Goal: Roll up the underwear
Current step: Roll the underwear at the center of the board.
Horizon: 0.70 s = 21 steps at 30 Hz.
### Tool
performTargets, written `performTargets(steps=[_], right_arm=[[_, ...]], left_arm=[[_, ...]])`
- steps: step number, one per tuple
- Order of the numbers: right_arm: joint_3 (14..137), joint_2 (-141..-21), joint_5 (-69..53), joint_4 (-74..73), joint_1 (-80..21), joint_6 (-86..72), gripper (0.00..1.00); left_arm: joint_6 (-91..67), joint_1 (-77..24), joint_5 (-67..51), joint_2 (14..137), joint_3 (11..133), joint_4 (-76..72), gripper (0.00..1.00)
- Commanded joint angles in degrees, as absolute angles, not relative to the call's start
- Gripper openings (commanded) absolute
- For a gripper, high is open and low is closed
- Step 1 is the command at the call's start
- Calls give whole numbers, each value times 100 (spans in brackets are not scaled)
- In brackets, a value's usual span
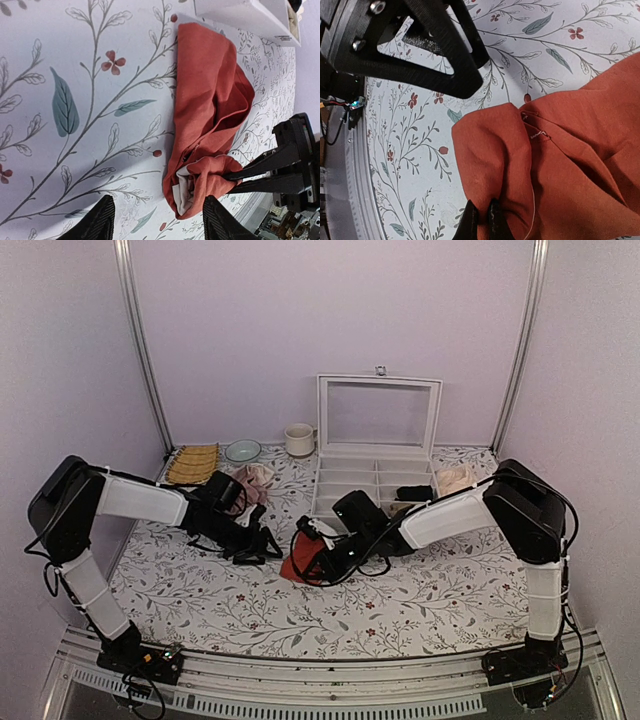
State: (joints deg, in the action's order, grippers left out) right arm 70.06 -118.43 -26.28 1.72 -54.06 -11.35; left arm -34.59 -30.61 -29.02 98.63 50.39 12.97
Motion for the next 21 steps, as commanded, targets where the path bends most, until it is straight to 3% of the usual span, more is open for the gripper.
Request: performTargets(steps=[1, 8, 21], right_arm=[[6817, -12542, -3740, 100, -5114, -2108, 0], [6379, -12679, -4496, 940, -4771, -3098, 0], [6258, -13096, -4837, 1019, -4586, -4277, 0]], left_arm=[[-3541, -3015, -2815, 9728, 4938, 1260, 60], [-3598, -3006, -2765, 9645, 4811, 1145, 60], [-3559, -3014, -3054, 9618, 4662, 630, 60]])
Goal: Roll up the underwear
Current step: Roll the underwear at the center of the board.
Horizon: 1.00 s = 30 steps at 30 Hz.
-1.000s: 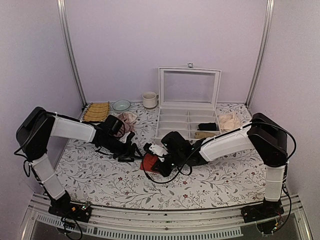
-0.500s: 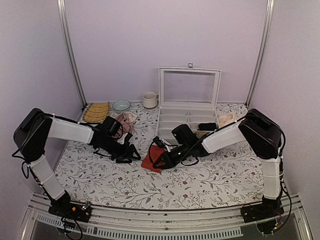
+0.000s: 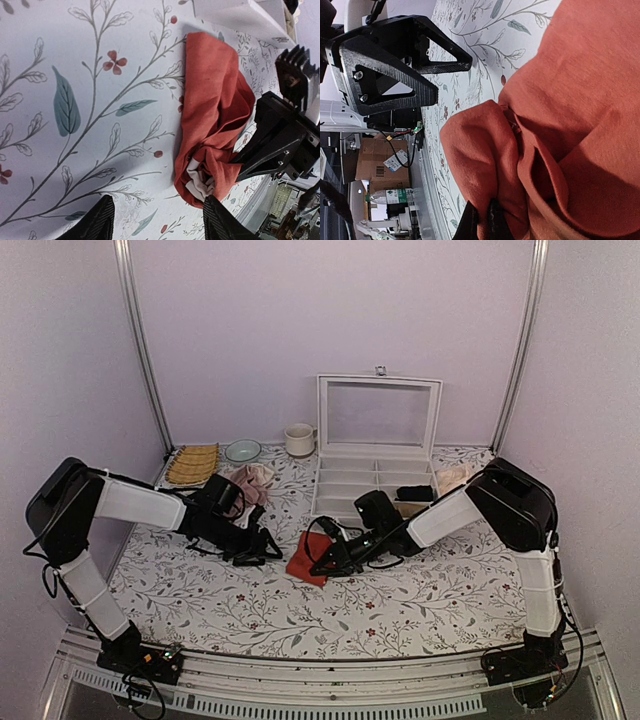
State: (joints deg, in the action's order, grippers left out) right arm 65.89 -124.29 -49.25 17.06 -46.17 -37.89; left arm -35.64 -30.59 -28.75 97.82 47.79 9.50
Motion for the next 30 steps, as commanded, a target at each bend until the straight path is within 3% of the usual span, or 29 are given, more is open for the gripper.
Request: performTargets(steps=[1, 19, 27, 30], right_arm=[[6246, -13115, -4876, 1019, -4580, -4317, 0], [6096, -13315, -4882, 1308, -4519, -4607, 0], [6123, -13278, -4903, 1284, -4524, -4579, 0], [6126, -13281, -4917, 1275, -4518, -4570, 0]], left_arm=[[-3560, -3015, -3089, 9613, 4644, 592, 61], [-3378, -3584, -3480, 10159, 4801, 62, 67], [-3375, -3594, -3493, 10452, 4894, 44, 62], [-3356, -3595, -3570, 10596, 4987, 35, 48]])
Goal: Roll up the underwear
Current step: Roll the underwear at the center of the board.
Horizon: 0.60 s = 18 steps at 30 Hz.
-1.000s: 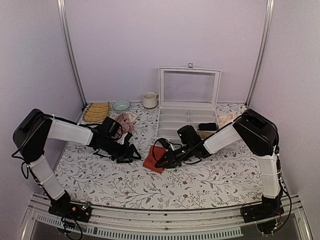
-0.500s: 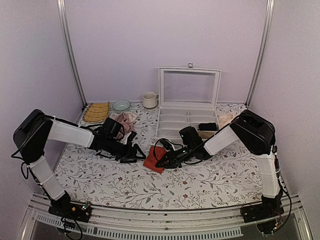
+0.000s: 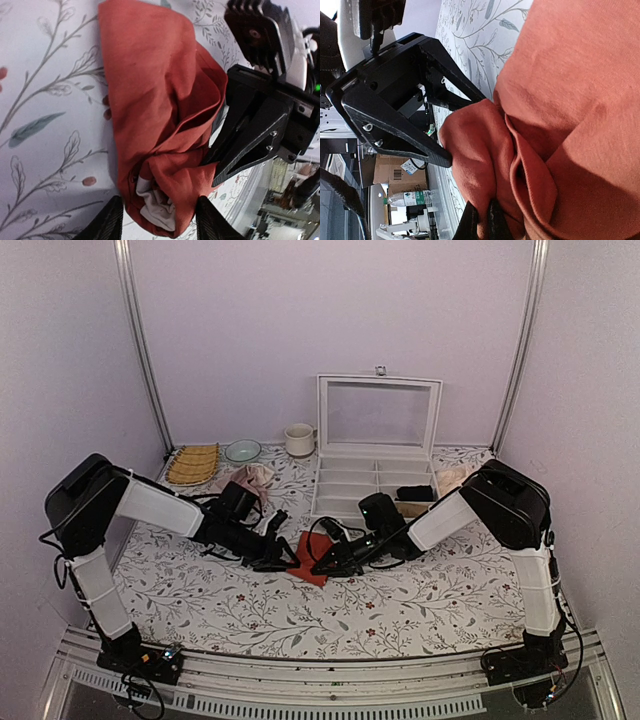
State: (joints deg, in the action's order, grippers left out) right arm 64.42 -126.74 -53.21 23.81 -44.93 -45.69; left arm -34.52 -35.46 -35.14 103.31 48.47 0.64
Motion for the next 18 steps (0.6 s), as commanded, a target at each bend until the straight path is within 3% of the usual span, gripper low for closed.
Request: performTargets(steps=[1, 7, 10, 18], right_arm=[[6122, -13280, -4929, 1273, -4520, -4570, 0], [6152, -13313, -4964, 1258, -4518, -4542, 0], [6186, -13332, -4967, 1244, -4518, -4540, 0], [6205, -13329, -4961, 1135, -4518, -4471, 0]], left_arm=[[-3338, -3595, -3569, 10624, 4984, 40, 46], [-3254, -3603, -3586, 10663, 4922, 83, 45], [-3264, -3602, -3628, 10723, 4962, 88, 39], [-3240, -3603, -3616, 10926, 5191, 319, 7]])
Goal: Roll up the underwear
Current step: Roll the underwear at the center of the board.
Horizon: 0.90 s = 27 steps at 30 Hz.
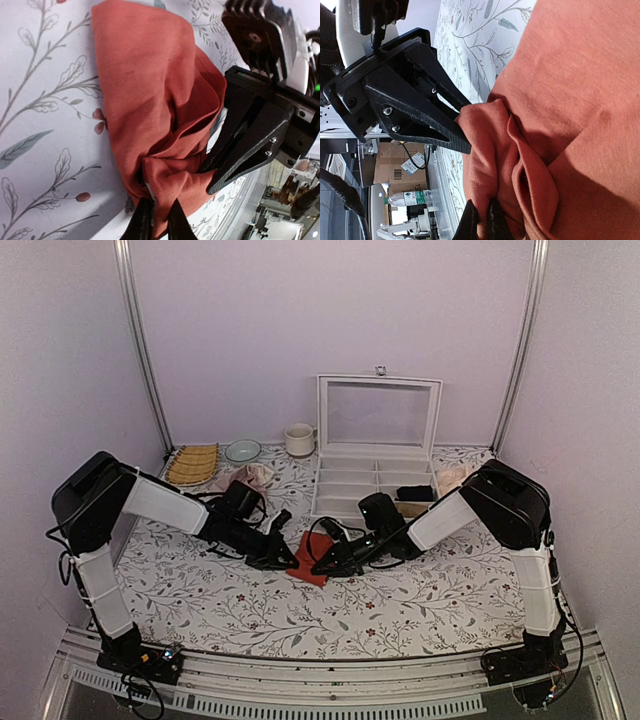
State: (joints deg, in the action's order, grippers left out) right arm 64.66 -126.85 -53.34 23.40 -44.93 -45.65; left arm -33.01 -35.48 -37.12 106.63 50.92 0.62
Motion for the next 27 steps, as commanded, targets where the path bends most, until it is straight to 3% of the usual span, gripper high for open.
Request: performTargets(steps=[1, 10, 15, 19, 27], right_arm=[[6201, -13332, -4957, 1122, -4518, -4460, 0], [6263, -13289, -4956, 997, -4518, -4345, 0], [6233, -12789, -4564, 814, -4518, -4041, 21], [6295, -12266, -4146, 564, -4522, -3604, 32], [6618, -11419, -3021, -220, -4747, -2682, 36]], left_arm=[[-3246, -3604, -3631, 10939, 5208, 322, 3], [-3241, -3604, -3582, 10951, 5300, 563, 0], [-3277, -3603, -3556, 10934, 5312, 674, 0], [-3256, -3603, -3542, 10950, 5351, 762, 0], [-3223, -3617, -3533, 10993, 5477, 867, 0]])
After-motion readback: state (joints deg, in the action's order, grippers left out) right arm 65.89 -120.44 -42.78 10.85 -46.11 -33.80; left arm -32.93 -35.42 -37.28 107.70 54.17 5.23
